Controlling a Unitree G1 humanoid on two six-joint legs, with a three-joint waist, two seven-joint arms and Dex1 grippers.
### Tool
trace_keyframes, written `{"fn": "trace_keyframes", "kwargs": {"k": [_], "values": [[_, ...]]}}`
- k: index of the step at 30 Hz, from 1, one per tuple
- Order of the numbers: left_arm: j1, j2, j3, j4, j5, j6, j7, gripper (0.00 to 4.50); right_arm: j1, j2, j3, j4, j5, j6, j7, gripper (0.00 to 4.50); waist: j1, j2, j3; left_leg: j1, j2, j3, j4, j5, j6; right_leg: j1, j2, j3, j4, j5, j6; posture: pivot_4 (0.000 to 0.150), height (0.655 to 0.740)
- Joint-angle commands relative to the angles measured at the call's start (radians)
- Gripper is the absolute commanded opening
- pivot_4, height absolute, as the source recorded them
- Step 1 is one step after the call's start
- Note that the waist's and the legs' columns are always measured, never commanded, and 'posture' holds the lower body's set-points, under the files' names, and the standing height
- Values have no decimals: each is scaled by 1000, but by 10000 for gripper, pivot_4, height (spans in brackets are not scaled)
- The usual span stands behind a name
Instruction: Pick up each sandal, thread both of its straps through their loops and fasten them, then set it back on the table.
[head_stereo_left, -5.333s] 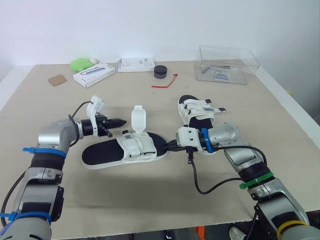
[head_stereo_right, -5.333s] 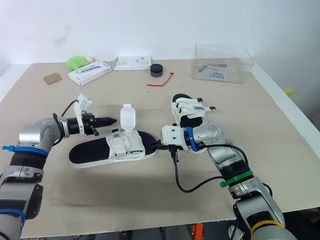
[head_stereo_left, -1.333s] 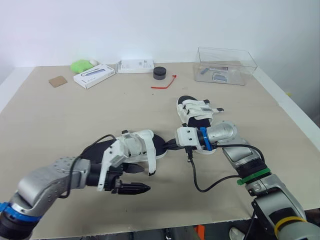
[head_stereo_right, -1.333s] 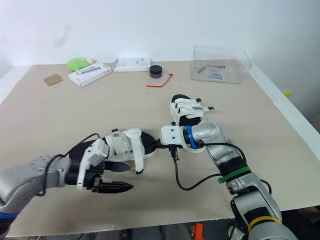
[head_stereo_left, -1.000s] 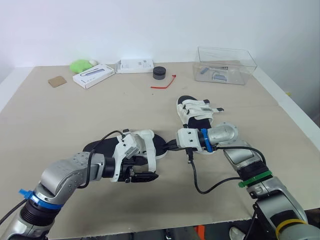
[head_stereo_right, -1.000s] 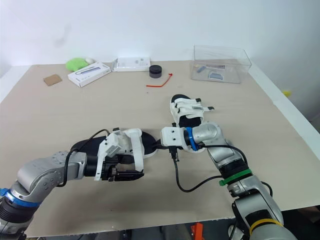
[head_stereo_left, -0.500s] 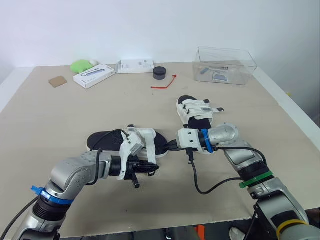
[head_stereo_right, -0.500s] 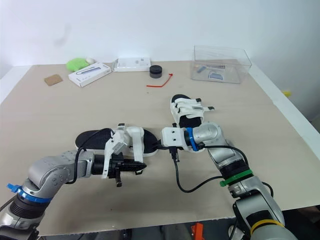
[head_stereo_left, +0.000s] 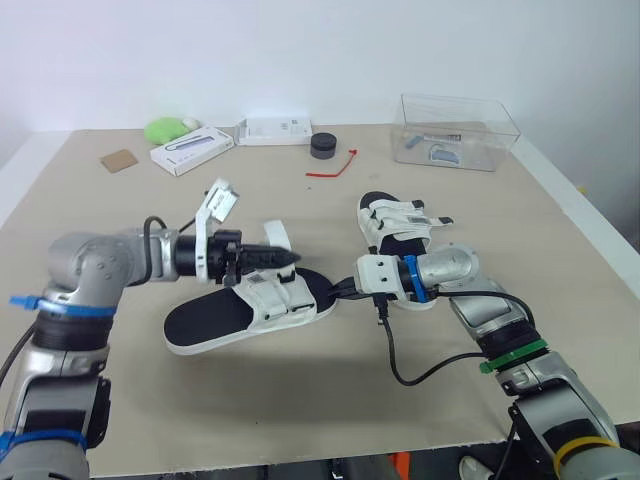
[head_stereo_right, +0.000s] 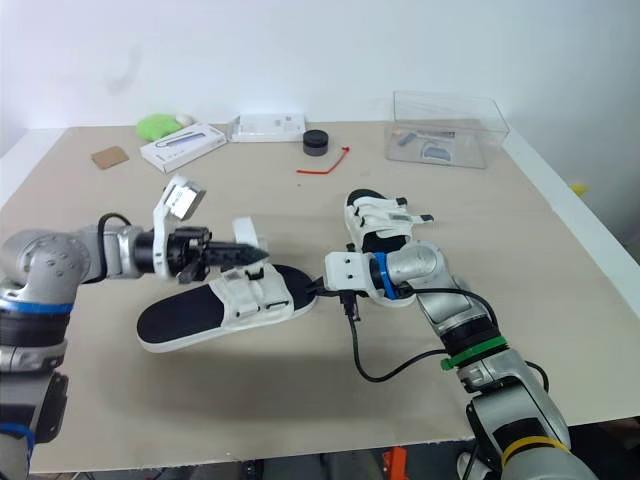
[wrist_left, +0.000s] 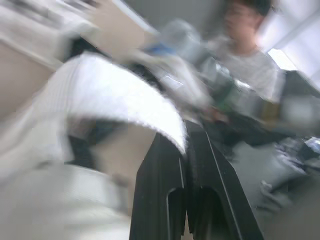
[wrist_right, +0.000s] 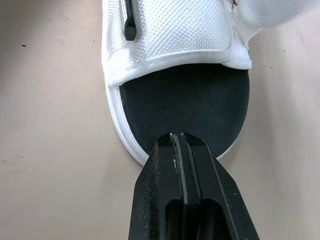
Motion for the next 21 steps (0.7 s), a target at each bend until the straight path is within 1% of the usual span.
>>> {"fn": "trace_keyframes", "kwargs": {"k": [1, 3, 6, 12, 16, 21], "values": [[-55, -26, -90, 83, 117, -70, -63, 146, -3, -12, 7, 27, -31, 5, -1, 0, 0, 0, 0, 0, 0, 0, 0, 0, 0, 0, 0, 0, 0, 0, 0, 1500, 7400], [-71, -44, -133, 115, 167, -84, -78, 146, -1, -14, 3, 22, -31, 10, -5, 0, 0, 0, 0, -1, 0, -1, 0, 0, 0, -1, 0, 0, 0, 0, 0, 1500, 7400], [-63, -55, -148, 86, 174, -67, -109, 146, 12, -22, -4, 3, -28, 22, -13, 0, -1, 0, 0, -2, 0, -1, 0, 0, 0, -2, 0, 0, 0, 0, 0, 1500, 7400], [-33, -88, -79, 2, 109, 81, -41, 146, 56, -52, -13, -46, -24, 44, -23, 0, 0, 0, 0, -2, 0, -3, 0, 0, 0, -1, -1, -1, 1, -1, 1, 1500, 7400], [-51, -118, -18, 16, 90, 123, 4, 146, 56, -54, -14, -47, -23, 47, -24, 0, 0, 0, 0, -3, -2, -3, 1, 0, 0, -1, -3, -1, 1, -1, 2, 1500, 7400], [-13, -119, -26, -27, 102, 155, 33, 146, 34, -41, -10, -27, -26, 44, -28, 0, 0, 0, 0, -3, -3, -3, 1, 0, 0, -1, -4, -1, 1, -1, 3, 1500, 7400]]}}
